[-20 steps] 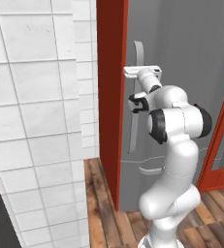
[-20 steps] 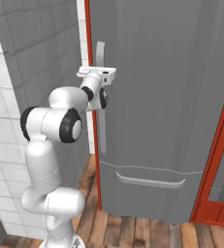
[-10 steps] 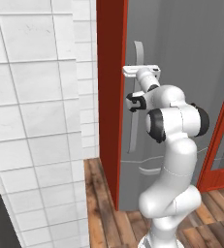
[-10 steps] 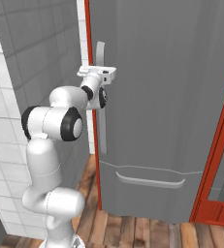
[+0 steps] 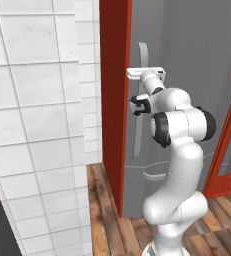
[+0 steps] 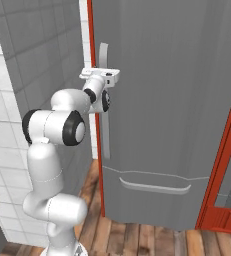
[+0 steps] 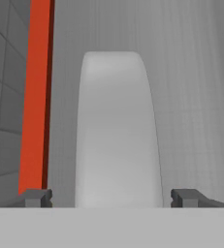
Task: Gather the cucumber and avocado from the fridge and place them on a tray on the dining counter. Then gather the fishs from the fridge and place them on the other tray.
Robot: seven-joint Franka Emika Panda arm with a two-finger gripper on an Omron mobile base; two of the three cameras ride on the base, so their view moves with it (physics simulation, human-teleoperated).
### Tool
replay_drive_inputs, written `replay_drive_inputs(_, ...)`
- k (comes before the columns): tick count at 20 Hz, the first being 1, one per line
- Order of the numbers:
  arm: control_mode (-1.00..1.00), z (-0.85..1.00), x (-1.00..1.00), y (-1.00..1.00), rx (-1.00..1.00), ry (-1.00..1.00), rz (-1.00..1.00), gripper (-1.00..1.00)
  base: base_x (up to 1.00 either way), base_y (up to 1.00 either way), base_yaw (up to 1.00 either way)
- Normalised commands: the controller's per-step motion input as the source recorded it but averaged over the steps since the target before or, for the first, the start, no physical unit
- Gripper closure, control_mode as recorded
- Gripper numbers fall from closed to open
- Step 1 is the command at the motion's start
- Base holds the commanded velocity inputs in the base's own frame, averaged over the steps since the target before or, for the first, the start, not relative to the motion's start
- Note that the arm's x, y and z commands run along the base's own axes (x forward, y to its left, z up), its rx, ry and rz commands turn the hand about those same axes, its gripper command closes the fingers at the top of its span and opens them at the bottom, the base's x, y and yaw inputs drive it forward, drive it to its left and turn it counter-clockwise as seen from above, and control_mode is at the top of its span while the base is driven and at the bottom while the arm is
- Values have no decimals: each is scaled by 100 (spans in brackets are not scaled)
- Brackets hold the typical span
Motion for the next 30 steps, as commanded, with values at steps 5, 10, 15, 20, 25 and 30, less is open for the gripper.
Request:
replay_drive_inputs(5, -100, 0, 0, 0, 0, 0, 0, 100, 0, 0, 0)
replay_drive_inputs(10, -100, 0, 0, 0, 0, 0, 0, 100, 0, 0, 0)
replay_drive_inputs(15, -100, 0, 0, 0, 0, 0, 0, 100, 0, 0, 0)
replay_drive_inputs(20, -100, 0, -7, -16, 0, 3, 0, 100, 0, 0, 0)
replay_drive_inputs(25, -100, 0, -61, -65, 0, 1, 0, 100, 0, 0, 0)
replay_drive_inputs(30, -100, 0, -77, -85, 0, 4, 0, 100, 0, 0, 0)
